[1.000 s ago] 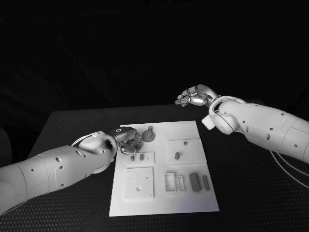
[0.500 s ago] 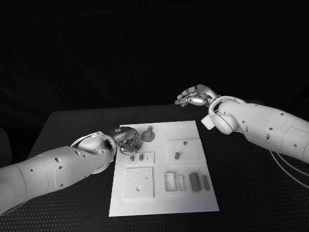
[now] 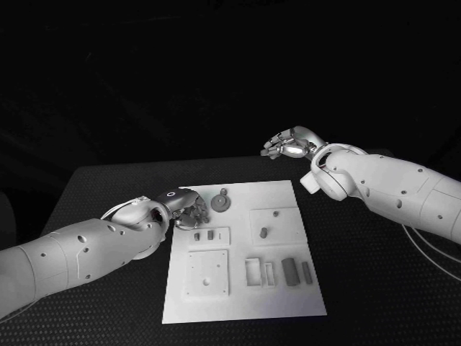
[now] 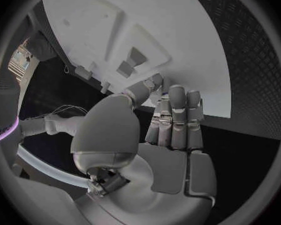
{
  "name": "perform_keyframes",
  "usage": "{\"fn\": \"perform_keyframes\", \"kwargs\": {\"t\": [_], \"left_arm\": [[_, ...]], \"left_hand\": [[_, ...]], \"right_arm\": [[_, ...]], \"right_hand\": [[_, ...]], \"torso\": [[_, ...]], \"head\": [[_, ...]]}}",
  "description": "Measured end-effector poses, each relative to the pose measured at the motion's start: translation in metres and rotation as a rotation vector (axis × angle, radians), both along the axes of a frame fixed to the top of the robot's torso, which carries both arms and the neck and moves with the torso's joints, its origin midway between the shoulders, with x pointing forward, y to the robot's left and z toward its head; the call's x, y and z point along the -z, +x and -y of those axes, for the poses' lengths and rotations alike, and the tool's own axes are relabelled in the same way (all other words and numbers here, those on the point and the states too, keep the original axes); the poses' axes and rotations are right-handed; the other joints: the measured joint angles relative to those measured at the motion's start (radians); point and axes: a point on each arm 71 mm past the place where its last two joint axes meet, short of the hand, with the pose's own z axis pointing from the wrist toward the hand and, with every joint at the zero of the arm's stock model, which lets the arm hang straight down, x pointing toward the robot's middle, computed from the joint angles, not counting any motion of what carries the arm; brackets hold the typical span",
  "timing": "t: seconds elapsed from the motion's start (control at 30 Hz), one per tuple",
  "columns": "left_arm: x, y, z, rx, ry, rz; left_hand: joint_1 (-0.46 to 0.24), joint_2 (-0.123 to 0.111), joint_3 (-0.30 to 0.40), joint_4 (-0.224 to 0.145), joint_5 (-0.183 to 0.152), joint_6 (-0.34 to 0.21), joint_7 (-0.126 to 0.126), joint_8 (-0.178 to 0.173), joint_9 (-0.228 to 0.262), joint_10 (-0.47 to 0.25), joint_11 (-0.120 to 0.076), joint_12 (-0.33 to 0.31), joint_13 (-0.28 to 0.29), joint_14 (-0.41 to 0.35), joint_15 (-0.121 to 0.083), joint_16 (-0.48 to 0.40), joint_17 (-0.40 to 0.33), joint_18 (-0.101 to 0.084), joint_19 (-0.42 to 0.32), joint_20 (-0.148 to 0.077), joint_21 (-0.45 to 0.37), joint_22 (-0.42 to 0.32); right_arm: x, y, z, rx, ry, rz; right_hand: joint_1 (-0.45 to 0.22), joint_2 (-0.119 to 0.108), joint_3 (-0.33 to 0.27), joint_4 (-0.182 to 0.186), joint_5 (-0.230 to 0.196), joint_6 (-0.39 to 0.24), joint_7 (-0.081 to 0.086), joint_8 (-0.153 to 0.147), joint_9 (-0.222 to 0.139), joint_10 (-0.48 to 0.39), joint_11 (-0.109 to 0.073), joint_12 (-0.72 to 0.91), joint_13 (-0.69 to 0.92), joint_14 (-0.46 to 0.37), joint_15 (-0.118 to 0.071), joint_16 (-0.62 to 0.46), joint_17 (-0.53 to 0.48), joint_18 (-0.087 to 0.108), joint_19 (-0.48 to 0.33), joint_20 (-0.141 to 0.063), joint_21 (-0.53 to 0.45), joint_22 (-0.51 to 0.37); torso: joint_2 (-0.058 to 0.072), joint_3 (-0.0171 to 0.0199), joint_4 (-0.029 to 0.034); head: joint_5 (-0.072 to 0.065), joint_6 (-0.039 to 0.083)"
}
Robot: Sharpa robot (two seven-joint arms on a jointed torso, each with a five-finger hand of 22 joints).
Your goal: Assemble the parts on the task board
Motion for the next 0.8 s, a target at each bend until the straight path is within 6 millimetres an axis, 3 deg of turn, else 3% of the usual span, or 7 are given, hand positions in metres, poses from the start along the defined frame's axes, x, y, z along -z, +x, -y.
{"fn": "perform_keyframes", "kwargs": {"t": [0.33,0.4,0.53,0.6,0.67,0.8], "left_arm": [[0.001,0.008,-0.022,-0.051,0.024,0.007],[0.0,0.009,-0.026,-0.062,0.027,0.01],[-0.004,0.018,-0.042,-0.109,0.016,0.016],[-0.007,0.02,-0.05,-0.14,-0.016,0.007],[-0.011,0.023,-0.057,-0.182,-0.075,-0.017],[-0.024,0.031,-0.077,-0.319,-0.311,-0.107]], "left_hand": [[0.007,-0.005,0.0,0.0,0.0,0.0,0.0,0.006,0.0,0.0,0.0,0.005,0.003,0.0,0.0,0.0,0.0,0.0,0.0,0.0,-0.001,0.002],[0.013,0.001,0.001,0.001,0.0,0.01,0.01,0.016,0.001,-0.001,-0.001,0.012,0.003,-0.001,-0.001,0.0,0.0,0.0,0.0,0.0,-0.004,0.003],[-0.019,0.01,0.031,0.058,-0.04,0.045,0.009,0.043,0.007,-0.006,-0.002,0.025,0.008,-0.038,-0.002,-0.052,-0.02,0.0,-0.01,0.004,-0.032,-0.003],[-0.042,0.009,0.037,0.088,-0.044,0.045,0.009,0.043,0.008,-0.011,0.004,0.03,0.014,-0.051,0.004,-0.089,-0.036,0.0,-0.026,0.007,-0.052,-0.013],[-0.052,0.001,0.032,0.103,-0.055,0.033,0.019,0.043,0.008,-0.022,0.008,0.031,0.013,-0.052,0.006,-0.113,-0.046,0.0,-0.029,0.011,-0.065,-0.018],[-0.086,0.008,0.009,0.121,-0.058,-0.003,0.033,0.043,0.007,-0.055,0.02,0.031,0.008,-0.058,0.011,-0.143,-0.055,0.0,-0.037,0.011,-0.08,-0.021]], "right_arm": [[0.0,0.0,0.004,0.007,-0.002,0.0],[0.0,0.0,0.006,0.009,-0.003,0.0],[0.0,-0.001,0.017,0.023,-0.013,0.0],[0.0,-0.001,0.022,0.026,-0.03,0.003],[0.001,-0.002,0.024,0.018,-0.05,0.006],[0.006,-0.009,0.028,-0.022,-0.122,0.013]], "right_hand": [[0.0,0.0,0.0,0.0,0.0,0.0,0.0,0.0,0.0,0.001,0.001,0.0,0.0,0.0,0.0,0.0,0.0,0.0,0.0,0.0,0.0,0.001],[0.0,0.0,0.0,0.0,0.0,0.0,0.0,0.001,0.0,0.004,0.004,0.0,0.0,0.0,0.0,0.0,0.0,0.0,0.0,0.0,0.0,0.001],[0.02,0.007,0.002,-0.002,-0.012,0.0,0.0,0.004,0.0,0.007,0.0,0.0,0.0,0.0,0.0,0.0,0.0,0.0,0.004,-0.004,-0.005,0.006],[0.036,0.007,0.015,-0.001,-0.023,0.0,0.0,0.01,0.0,0.013,-0.002,0.0,0.0,0.002,-0.002,0.0,0.0,0.0,0.013,-0.002,-0.005,0.008],[0.051,0.005,0.025,-0.001,-0.033,0.005,-0.001,0.016,0.0,0.026,-0.008,0.0,0.001,0.019,-0.006,0.004,0.003,0.0,0.033,-0.003,-0.008,0.01],[0.07,0.004,0.042,-0.003,-0.035,0.023,-0.008,0.022,0.0,0.042,-0.013,0.002,0.003,0.051,-0.026,0.028,0.022,0.0,0.082,-0.006,-0.008,0.01]], "torso": [[0.0,-0.0005,0.0006],[0.0,-0.0007,0.0006],[0.0,-0.0013,0.0011],[0.0,-0.0012,0.0013],[0.0,-0.0015,0.0011],[0.0,-0.0009,-0.0015]], "head": [[0.0,0.002],[0.0,0.003],[-0.002,0.007],[-0.005,0.011],[-0.007,0.015],[-0.009,0.021]]}}
